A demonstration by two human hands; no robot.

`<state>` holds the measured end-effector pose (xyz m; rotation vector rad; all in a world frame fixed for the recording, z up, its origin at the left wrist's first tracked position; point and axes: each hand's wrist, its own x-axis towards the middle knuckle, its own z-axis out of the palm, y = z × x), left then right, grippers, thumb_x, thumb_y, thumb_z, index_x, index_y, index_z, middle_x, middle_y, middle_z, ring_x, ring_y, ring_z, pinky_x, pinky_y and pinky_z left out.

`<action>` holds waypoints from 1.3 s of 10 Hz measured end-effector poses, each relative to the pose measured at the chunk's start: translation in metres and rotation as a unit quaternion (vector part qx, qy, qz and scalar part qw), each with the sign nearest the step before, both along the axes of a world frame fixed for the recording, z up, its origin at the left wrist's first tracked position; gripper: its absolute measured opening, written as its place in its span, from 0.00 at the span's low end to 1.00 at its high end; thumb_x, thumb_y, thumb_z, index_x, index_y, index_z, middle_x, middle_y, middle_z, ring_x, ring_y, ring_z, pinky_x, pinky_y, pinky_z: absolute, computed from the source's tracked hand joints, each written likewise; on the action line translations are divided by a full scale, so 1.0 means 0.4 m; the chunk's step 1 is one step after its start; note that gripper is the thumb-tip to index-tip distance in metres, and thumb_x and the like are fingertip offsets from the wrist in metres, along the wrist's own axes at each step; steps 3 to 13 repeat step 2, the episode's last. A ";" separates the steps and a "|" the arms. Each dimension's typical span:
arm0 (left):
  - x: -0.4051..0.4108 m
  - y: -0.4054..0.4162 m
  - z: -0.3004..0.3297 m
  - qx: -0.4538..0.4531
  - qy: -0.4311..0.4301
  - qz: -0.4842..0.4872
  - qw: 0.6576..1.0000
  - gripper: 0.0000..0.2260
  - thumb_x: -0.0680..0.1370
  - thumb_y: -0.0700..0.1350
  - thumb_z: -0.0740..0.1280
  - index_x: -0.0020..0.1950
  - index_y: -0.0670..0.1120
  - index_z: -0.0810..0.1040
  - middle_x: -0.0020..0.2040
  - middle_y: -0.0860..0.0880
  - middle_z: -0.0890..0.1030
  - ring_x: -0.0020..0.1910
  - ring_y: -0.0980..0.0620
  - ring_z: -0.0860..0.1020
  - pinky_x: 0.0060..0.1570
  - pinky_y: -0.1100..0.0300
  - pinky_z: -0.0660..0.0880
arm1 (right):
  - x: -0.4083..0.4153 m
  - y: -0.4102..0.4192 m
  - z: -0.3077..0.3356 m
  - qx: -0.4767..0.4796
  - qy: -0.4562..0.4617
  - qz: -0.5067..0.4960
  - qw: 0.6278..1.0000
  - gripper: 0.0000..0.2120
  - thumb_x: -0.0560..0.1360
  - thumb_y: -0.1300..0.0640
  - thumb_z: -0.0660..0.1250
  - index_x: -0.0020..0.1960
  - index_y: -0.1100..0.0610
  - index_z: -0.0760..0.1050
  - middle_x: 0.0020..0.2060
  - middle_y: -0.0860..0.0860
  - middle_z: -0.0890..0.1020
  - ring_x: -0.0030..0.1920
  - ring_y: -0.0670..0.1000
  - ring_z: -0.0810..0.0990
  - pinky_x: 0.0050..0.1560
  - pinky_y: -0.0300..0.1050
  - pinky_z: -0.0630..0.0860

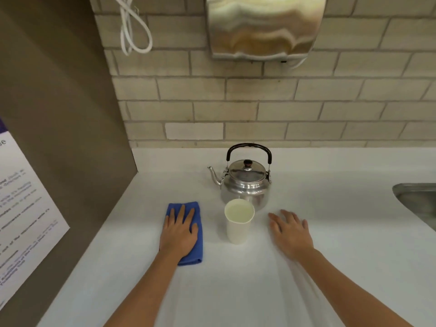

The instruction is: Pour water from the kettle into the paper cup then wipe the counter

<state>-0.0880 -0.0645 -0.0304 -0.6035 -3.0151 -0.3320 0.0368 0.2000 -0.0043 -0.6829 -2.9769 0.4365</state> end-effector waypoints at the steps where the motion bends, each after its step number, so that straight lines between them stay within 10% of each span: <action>1: -0.020 -0.005 -0.002 -0.018 -0.014 -0.010 1.000 0.24 0.80 0.52 0.48 0.75 0.50 0.48 0.78 0.46 0.51 0.76 0.42 0.49 0.74 0.49 0.46 | -0.011 0.013 0.028 -0.020 -0.019 -0.017 0.999 0.19 0.80 0.47 0.47 0.69 0.43 0.63 0.71 0.50 0.65 0.72 0.53 0.61 0.72 0.60 0.48; 13: -0.032 0.008 0.037 0.029 -0.042 -0.019 0.999 0.23 0.81 0.51 0.48 0.75 0.50 0.48 0.78 0.47 0.50 0.76 0.43 0.49 0.75 0.48 0.46 | -0.033 0.024 0.086 -0.019 0.030 -0.032 0.999 0.20 0.80 0.46 0.48 0.70 0.43 0.63 0.71 0.51 0.66 0.71 0.54 0.62 0.72 0.61 0.49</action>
